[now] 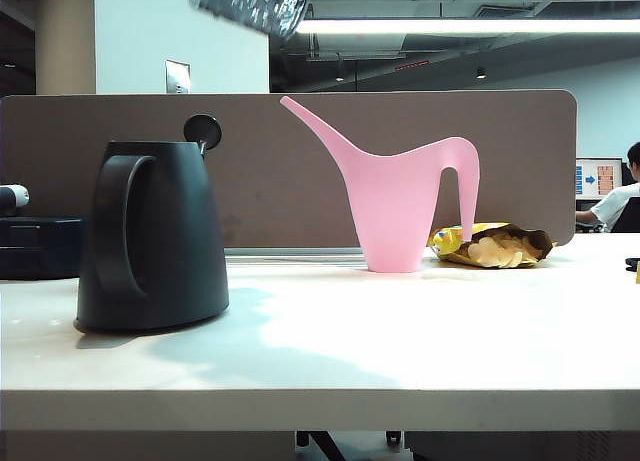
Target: Pour the water from the cup into the kettle.
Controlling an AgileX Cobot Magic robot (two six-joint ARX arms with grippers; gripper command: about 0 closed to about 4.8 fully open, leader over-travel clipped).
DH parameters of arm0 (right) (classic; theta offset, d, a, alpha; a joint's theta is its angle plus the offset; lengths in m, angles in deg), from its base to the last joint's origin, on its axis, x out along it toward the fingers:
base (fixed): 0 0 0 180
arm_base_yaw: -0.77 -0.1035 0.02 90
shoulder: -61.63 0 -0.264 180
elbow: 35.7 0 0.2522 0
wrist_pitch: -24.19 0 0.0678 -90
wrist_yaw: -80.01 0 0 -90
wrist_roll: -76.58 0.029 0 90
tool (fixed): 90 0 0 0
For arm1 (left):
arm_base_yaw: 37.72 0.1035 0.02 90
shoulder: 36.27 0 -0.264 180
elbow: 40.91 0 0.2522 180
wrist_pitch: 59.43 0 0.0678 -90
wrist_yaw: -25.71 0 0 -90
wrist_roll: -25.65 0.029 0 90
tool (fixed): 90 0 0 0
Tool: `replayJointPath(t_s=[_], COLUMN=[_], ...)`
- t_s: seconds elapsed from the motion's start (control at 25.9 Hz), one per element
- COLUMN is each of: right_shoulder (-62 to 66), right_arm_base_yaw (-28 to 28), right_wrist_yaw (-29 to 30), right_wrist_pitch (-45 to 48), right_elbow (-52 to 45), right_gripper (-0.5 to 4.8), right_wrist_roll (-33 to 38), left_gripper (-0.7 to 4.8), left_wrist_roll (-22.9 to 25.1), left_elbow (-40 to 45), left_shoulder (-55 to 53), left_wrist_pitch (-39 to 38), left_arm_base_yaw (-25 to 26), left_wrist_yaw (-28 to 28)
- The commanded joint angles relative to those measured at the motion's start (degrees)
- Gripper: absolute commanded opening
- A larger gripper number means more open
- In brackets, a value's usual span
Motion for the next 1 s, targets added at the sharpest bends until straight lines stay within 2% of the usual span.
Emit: replayJointPath(t_s=[0.04,0.19,0.46,0.58,0.69,0.85,1.0], right_shoulder=[-3.93,-10.05,-17.25,-18.73,-20.24,-21.94,-22.67], right_arm_base_yaw=[1.49,5.68,15.65,20.33,25.20,27.39,28.61], right_wrist_yaw=[-0.79,0.87,11.78,16.26,20.52,23.06,24.33], right_wrist_pitch=[-2.27,-9.27,-21.16,-25.46,-27.45,-25.00,-18.58], right_elbow=[0.31,0.28,0.17,0.04,-2.67,-8.92,-17.05], right_gripper=[-0.06,-0.06,-0.06,-0.06,-0.06,-0.06,-0.06], right_wrist_roll=[10.84,23.67,46.27,53.57,56.68,59.25,60.52], left_gripper=[-0.05,-0.05,-0.05,-0.05,-0.05,-0.05,-0.05], left_wrist_roll=[0.02,-0.02,-0.17,-0.17,-0.17,-0.20,-0.20], left_elbow=[-0.15,-0.15,-0.15,-0.13,-0.11,-0.11,-0.11], left_shoulder=[-0.04,-0.04,-0.04,-0.04,-0.04,-0.04,-0.04], left_wrist_pitch=[0.28,0.26,0.28,0.26,0.26,0.28,0.26], left_arm_base_yaw=[0.00,0.00,0.00,0.00,0.00,0.00,0.00], left_wrist_yaw=[-0.22,-0.24,-0.24,-0.24,-0.22,-0.24,-0.24])
